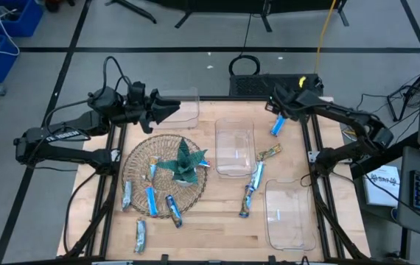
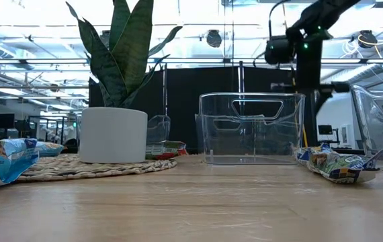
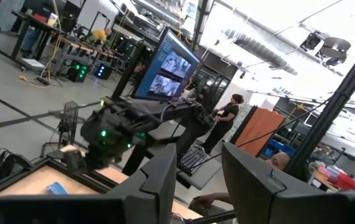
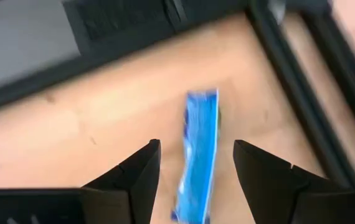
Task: Pick and place Granola Bars by type
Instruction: Put the blue granola bar into the middle transparent bin
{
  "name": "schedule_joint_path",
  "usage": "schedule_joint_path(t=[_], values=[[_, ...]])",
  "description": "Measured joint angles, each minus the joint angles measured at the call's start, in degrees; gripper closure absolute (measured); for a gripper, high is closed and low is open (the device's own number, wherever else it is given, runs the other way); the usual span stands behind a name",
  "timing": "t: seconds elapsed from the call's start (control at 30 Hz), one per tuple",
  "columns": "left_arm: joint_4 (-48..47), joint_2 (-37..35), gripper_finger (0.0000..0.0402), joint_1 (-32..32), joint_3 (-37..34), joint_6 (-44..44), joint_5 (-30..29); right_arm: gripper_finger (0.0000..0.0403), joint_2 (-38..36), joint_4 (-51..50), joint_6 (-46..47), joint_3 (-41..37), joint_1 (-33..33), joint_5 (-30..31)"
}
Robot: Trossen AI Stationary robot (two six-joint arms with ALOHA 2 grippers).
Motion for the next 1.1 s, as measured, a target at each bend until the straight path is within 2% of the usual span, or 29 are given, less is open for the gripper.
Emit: schedule_joint_path(t=[0.23, 0.4, 0.8, 0.97, 1.1], values=[[0.0, 0.0, 0.0268, 0.0, 0.0, -0.1, 0.0, 0.0206, 0.0, 6.4, 7.5, -9.4, 3.5, -4.5], [0.0, 0.0, 0.0268, 0.0, 0.0, -0.1, 0.0, 0.0206, 0.1, 13.0, 9.6, -13.6, 4.8, -4.6], [0.0, 0.0, 0.0268, 0.0, 0.0, 0.2, 0.1, 0.0206, 5.1, 18.9, 8.9, -14.5, 4.8, -4.0], [0.0, 0.0, 0.0268, 0.0, 0.0, 0.4, 0.4, 0.0207, 8.7, 22.9, 6.8, -14.5, 4.8, -6.2], [-0.1, 0.0, 0.0268, 0.0, 0.0, -0.1, 0.5, 0.0236, 9.5, 23.0, 6.5, -14.4, 4.8, -6.1]])
